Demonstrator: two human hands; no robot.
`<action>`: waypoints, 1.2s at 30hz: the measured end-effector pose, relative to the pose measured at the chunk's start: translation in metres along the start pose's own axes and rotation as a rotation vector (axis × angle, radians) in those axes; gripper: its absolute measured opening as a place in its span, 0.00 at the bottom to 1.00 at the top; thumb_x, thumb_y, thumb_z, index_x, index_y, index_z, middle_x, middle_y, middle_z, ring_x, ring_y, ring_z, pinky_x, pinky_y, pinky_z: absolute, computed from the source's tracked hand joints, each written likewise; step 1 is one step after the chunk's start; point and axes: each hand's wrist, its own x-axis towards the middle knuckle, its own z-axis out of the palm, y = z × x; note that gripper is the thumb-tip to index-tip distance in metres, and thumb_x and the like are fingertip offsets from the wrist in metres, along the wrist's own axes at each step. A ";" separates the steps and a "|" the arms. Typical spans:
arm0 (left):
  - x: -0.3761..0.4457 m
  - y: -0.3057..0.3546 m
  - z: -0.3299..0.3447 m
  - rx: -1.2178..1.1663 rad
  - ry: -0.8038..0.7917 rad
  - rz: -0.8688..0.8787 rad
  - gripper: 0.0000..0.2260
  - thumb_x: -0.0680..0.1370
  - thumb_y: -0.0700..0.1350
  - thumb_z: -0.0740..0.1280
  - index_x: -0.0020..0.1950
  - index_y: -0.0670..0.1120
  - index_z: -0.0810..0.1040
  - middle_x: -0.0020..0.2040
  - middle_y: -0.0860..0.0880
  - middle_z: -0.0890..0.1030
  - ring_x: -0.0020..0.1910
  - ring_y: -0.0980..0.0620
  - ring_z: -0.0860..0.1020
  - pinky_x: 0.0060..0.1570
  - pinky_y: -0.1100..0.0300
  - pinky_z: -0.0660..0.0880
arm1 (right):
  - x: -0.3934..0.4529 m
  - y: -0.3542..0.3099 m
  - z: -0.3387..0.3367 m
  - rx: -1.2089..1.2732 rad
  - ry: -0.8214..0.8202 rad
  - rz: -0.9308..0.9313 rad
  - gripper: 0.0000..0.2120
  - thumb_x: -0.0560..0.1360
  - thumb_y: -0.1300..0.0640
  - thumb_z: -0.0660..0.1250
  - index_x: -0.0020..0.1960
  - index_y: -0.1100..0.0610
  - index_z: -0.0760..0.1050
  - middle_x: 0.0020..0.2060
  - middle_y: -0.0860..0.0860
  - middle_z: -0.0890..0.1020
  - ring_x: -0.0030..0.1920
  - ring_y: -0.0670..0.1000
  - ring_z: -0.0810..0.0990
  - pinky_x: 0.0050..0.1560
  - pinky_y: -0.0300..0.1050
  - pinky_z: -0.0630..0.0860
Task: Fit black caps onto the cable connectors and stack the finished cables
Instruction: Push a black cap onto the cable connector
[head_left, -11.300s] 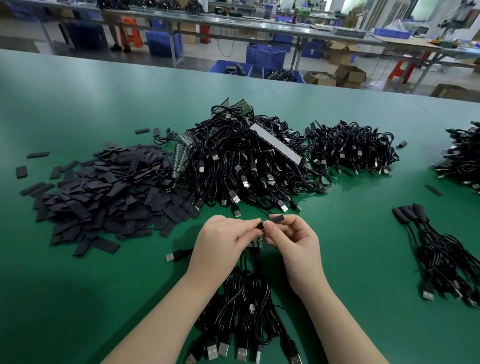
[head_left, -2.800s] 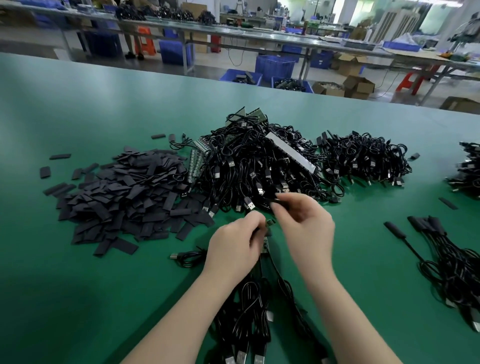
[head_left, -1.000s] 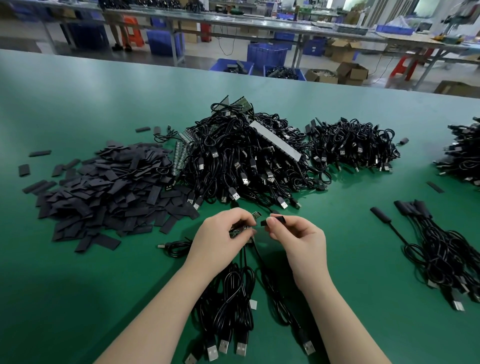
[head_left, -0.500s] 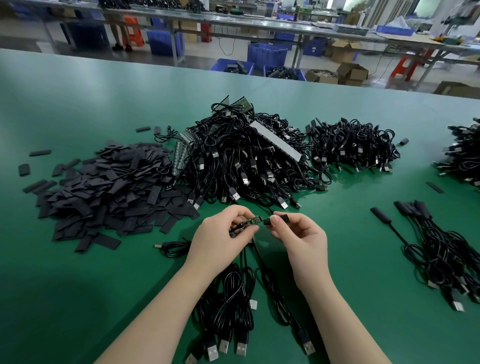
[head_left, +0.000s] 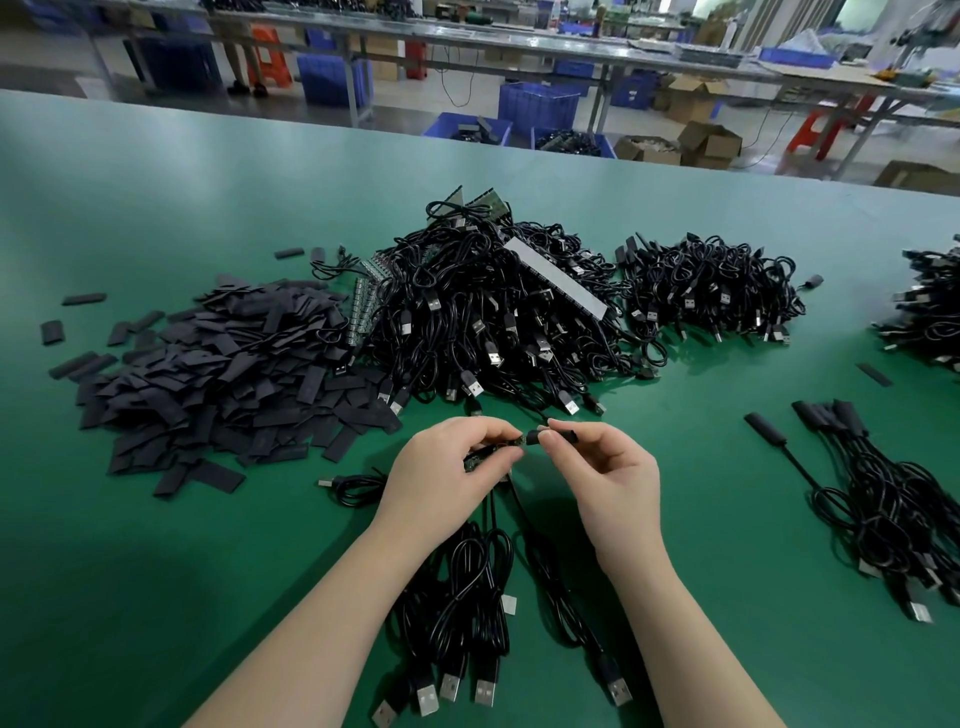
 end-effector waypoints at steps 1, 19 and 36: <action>0.000 0.000 0.000 0.001 0.001 0.002 0.06 0.75 0.54 0.71 0.51 0.61 0.81 0.48 0.67 0.80 0.51 0.66 0.77 0.51 0.64 0.76 | 0.000 0.000 -0.001 -0.001 0.001 -0.002 0.08 0.72 0.65 0.75 0.42 0.52 0.84 0.39 0.49 0.87 0.41 0.43 0.84 0.43 0.32 0.77; 0.000 0.000 0.000 -0.038 -0.006 0.038 0.07 0.73 0.54 0.71 0.50 0.60 0.82 0.47 0.66 0.80 0.50 0.64 0.78 0.50 0.66 0.74 | 0.002 -0.004 -0.008 -0.011 -0.093 0.066 0.10 0.72 0.63 0.75 0.44 0.48 0.85 0.39 0.50 0.87 0.40 0.43 0.83 0.46 0.36 0.79; 0.000 0.001 -0.001 -0.072 -0.018 0.021 0.07 0.71 0.59 0.69 0.48 0.67 0.79 0.48 0.66 0.80 0.50 0.62 0.78 0.50 0.61 0.77 | 0.001 -0.006 -0.007 -0.053 -0.169 0.035 0.10 0.73 0.65 0.74 0.48 0.50 0.84 0.38 0.48 0.86 0.41 0.44 0.85 0.44 0.32 0.77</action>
